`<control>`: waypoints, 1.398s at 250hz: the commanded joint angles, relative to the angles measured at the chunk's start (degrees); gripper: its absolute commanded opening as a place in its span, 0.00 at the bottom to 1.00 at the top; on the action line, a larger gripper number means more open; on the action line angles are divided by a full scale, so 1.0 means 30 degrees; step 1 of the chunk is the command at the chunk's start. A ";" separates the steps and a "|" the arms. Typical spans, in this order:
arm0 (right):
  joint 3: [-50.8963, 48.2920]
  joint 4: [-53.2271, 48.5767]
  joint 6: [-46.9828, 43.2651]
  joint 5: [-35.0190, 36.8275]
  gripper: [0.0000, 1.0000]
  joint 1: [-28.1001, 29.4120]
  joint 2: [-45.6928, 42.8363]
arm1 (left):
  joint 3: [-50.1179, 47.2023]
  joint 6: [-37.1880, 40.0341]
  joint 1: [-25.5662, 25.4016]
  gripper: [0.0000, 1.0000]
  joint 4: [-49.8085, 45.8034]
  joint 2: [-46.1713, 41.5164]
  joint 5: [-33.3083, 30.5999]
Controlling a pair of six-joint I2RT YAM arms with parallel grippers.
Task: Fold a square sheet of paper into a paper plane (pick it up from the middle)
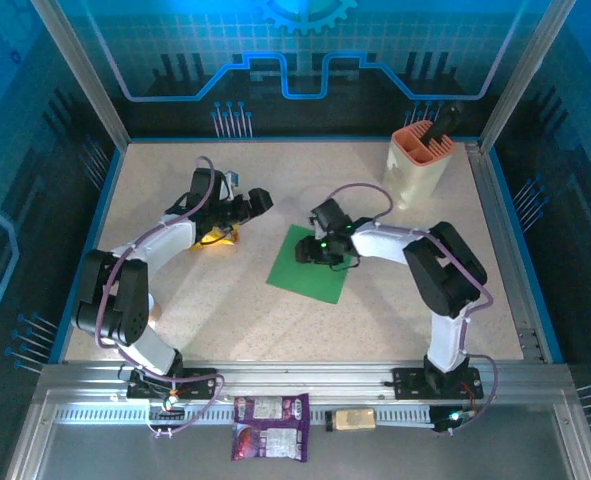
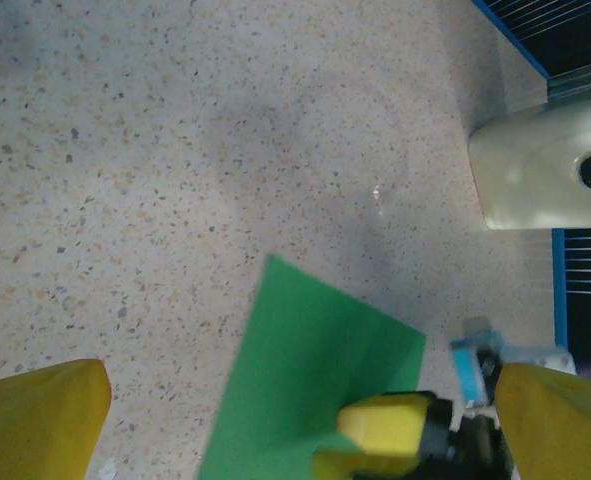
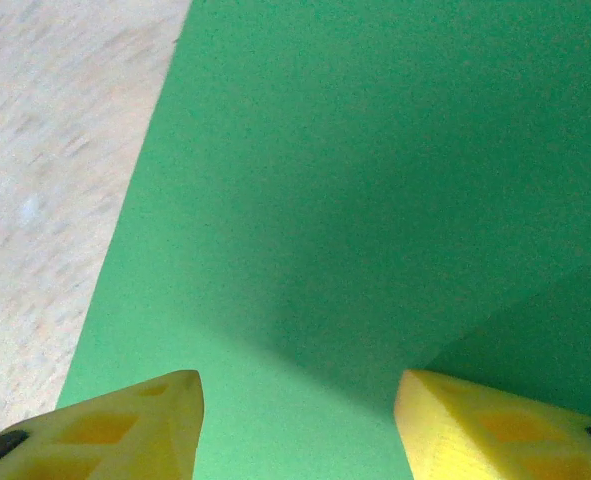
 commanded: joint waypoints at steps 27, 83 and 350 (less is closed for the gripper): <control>0.0517 -0.1314 -0.2751 -0.1988 0.58 0.0651 -0.0010 | 0.0562 0.0075 -0.0137 1.00 -0.1809 0.0342 -0.0236; -0.2097 0.0983 0.0703 -0.1018 0.61 -0.1477 -0.4105 | 0.0504 0.0100 -0.0918 1.00 -0.3195 0.0231 -0.0191; -0.7890 -0.0144 0.3033 0.3800 1.00 -0.4406 -1.0533 | 0.7868 -0.0311 -1.0124 0.97 -1.3986 0.6465 -0.8109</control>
